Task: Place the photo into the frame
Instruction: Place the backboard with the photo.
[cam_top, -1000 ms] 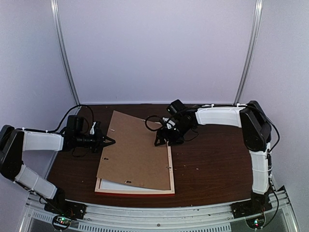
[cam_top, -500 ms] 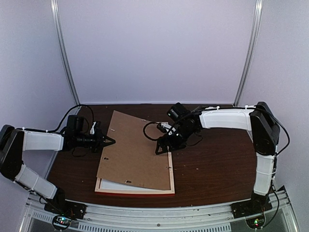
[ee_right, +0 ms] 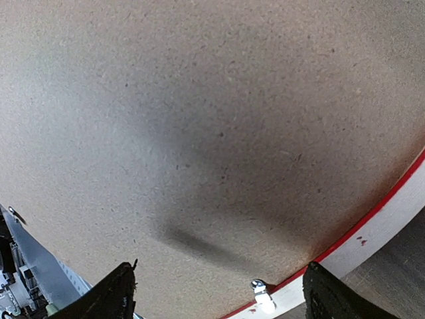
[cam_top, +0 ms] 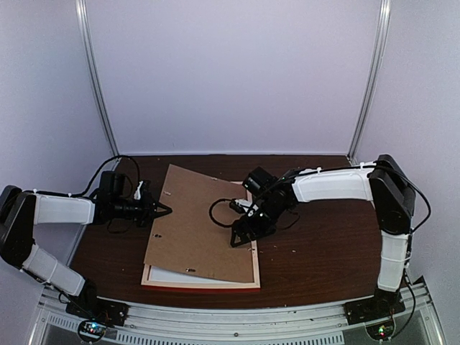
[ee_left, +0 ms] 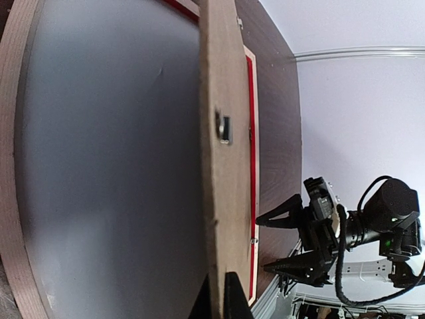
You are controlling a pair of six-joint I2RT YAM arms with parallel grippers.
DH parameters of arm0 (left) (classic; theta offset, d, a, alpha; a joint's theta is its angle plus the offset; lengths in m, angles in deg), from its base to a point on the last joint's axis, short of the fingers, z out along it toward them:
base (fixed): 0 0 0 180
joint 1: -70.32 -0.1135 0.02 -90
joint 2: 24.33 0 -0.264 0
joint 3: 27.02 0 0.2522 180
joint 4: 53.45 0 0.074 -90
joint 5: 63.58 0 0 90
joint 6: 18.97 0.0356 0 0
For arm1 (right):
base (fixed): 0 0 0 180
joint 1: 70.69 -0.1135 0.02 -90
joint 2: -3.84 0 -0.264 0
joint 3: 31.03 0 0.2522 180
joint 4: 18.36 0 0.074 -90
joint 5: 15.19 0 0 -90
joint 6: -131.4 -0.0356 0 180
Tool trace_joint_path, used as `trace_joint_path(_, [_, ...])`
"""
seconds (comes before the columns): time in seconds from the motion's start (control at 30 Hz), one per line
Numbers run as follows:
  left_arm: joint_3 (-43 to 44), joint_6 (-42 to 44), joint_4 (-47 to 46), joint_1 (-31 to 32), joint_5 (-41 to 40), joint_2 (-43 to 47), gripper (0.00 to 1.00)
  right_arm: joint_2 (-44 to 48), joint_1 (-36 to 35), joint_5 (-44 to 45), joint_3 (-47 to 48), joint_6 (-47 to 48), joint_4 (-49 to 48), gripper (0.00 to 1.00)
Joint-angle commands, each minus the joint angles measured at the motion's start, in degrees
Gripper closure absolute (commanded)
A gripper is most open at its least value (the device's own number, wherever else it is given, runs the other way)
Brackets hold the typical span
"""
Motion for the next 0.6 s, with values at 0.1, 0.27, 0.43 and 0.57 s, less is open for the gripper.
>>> trace_joint_path(0.1, [-0.64,5.30,6.30,1.06,-6.48,-1.82,1.00,2.28,-1.94,0.78,-2.10,-0.48,1.04,0.13])
trace_joint_path(0.27, [-0.97,5.22,6.36,1.06,-6.47,-1.34,1.00,2.81,-2.67,1.39,-2.69,-0.93,2.01,0.13])
trace_joint_path(0.43, [-1.23,5.46,6.86,1.06,-6.99,-0.79,1.00,3.38,-3.59,1.93,-3.12,-1.75,2.94,0.13])
trace_joint_path(0.57, [-1.43,5.44,6.80,1.06,-7.15,-0.81,1.00,3.45,-4.07,2.46,-3.32,-2.57,3.37,0.14])
